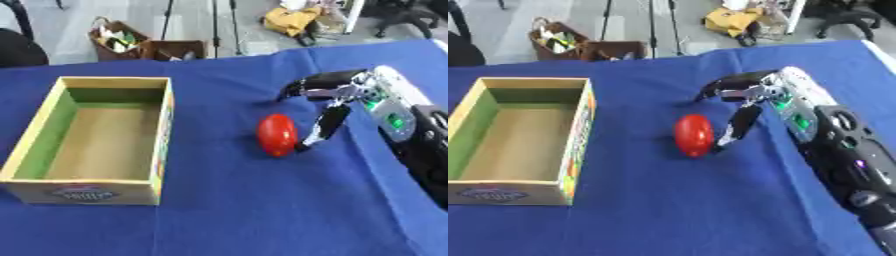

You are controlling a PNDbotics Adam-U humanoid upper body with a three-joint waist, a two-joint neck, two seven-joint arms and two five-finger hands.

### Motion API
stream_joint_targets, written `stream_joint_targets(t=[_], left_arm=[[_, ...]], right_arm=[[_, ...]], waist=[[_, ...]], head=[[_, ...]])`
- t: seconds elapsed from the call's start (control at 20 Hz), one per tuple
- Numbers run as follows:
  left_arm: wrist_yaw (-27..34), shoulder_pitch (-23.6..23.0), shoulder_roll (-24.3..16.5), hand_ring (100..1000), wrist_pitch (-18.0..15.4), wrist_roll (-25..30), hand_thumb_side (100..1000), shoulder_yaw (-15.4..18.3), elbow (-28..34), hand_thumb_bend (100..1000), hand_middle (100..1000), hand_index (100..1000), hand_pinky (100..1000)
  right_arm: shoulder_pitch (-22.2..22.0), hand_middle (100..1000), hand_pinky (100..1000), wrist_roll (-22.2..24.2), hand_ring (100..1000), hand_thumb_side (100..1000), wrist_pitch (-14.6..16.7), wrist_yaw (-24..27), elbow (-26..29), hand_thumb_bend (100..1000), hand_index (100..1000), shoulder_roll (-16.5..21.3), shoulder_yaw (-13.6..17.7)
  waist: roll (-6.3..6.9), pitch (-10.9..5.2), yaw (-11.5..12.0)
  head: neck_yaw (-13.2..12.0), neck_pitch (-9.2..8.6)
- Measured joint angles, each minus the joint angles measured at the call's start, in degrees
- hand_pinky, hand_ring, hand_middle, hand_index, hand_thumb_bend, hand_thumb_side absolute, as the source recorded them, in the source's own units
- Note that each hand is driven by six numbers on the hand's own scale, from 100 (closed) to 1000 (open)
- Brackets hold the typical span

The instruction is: Pick up objects on the table and place them in the box.

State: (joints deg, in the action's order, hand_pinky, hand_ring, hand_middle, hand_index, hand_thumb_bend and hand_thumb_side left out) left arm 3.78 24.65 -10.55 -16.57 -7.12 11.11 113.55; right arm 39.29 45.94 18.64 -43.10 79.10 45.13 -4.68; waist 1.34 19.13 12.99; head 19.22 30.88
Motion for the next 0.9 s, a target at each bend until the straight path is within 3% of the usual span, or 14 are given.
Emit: stream_joint_targets(t=[0.45, 0.9], left_arm=[[0.01, -0.09, 0.00, 461, 0.06, 0.08, 887, 0.00, 0.00, 100, 545, 664, 159], [0.09, 0.04, 0.00, 461, 0.19, 0.30, 887, 0.00, 0.00, 100, 546, 665, 161]], right_arm=[[-0.43, 942, 939, 2.78, 976, 493, -1.27, -0.58, 6.98, 595, 1000, 0.02, 0.05], [-0.74, 931, 932, 4.31, 969, 479, -2.79, -1.12, 8.04, 620, 1000, -1.25, -0.43]], waist=[[-0.05, 0.23, -0.27], [-0.35, 0.29, -0.29]], head=[[-0.02, -0.22], [0.02, -0.25]])
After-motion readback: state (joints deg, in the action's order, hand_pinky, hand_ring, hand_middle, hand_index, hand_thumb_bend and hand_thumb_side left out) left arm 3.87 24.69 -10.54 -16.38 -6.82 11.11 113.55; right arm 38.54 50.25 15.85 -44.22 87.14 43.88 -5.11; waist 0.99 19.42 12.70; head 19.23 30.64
